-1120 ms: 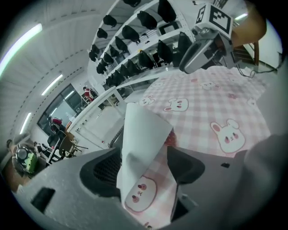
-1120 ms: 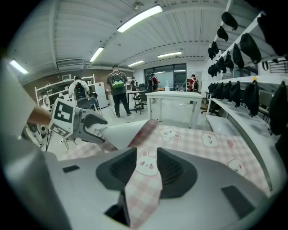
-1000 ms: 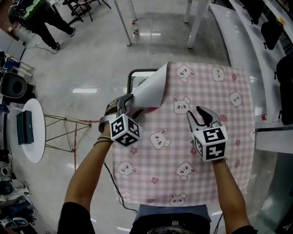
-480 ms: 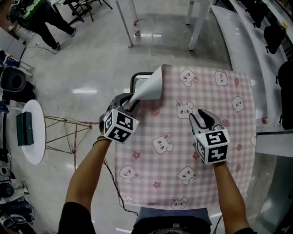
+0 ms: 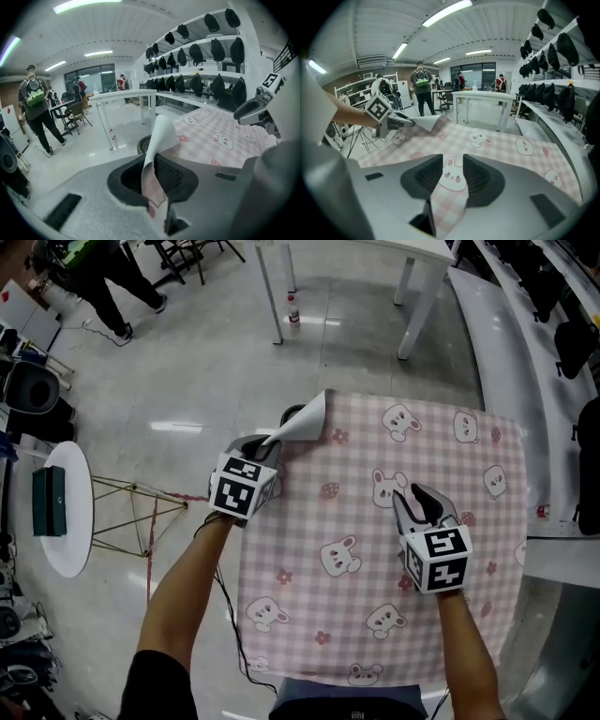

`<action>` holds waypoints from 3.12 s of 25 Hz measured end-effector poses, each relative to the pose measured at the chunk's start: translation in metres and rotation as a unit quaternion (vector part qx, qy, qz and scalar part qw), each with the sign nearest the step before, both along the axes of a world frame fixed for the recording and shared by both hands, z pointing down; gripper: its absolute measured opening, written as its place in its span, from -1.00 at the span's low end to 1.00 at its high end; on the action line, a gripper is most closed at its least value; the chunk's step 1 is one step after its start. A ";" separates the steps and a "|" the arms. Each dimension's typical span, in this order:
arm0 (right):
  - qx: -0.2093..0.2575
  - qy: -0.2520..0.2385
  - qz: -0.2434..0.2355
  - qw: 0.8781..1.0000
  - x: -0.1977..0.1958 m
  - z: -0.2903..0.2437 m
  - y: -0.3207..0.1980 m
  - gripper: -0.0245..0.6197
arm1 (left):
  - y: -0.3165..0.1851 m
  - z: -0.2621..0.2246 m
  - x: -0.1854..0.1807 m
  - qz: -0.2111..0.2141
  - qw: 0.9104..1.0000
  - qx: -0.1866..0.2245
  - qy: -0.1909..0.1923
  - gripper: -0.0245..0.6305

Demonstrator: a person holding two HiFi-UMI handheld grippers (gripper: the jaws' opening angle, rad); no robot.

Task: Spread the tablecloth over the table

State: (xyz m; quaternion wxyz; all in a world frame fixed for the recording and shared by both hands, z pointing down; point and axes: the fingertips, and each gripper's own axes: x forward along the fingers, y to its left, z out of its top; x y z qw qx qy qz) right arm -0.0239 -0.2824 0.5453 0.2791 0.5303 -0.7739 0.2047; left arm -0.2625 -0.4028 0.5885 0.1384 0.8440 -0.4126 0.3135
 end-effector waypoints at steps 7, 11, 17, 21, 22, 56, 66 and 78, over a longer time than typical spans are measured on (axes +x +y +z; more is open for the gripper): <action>-0.010 -0.001 -0.005 1.000 -0.006 0.013 -0.005 -0.49 | -0.011 0.023 -0.011 -0.031 0.999 -0.018 0.009 -0.87; -0.015 -0.001 -0.004 1.000 -0.006 0.020 -0.005 -0.49 | -0.014 0.029 -0.013 -0.040 0.999 -0.022 0.017 -0.86; -0.013 -0.003 0.001 1.000 -0.004 0.015 -0.001 -0.49 | -0.010 0.022 -0.013 -0.035 0.999 -0.010 -0.006 -0.67; -0.005 -0.007 0.007 1.000 -0.003 0.001 0.001 -0.49 | -0.006 0.008 -0.012 -0.036 0.999 -0.007 -0.006 -0.38; -0.002 -0.008 0.008 1.000 -0.003 -0.003 0.001 -0.49 | -0.004 0.002 -0.012 -0.039 0.999 -0.004 -0.003 -0.36; 0.071 -0.054 0.051 0.995 0.192 -0.099 0.143 -0.41 | 0.212 -0.160 0.250 0.003 0.991 0.072 0.116 -0.23; 0.041 -0.063 0.091 0.993 0.318 -0.063 0.176 -0.40 | 0.259 -0.147 0.387 0.028 0.989 0.058 0.135 -0.23; -0.068 -0.094 0.122 0.986 0.361 0.032 0.185 -0.39 | 0.276 -0.117 0.443 0.028 0.987 0.016 0.158 -0.23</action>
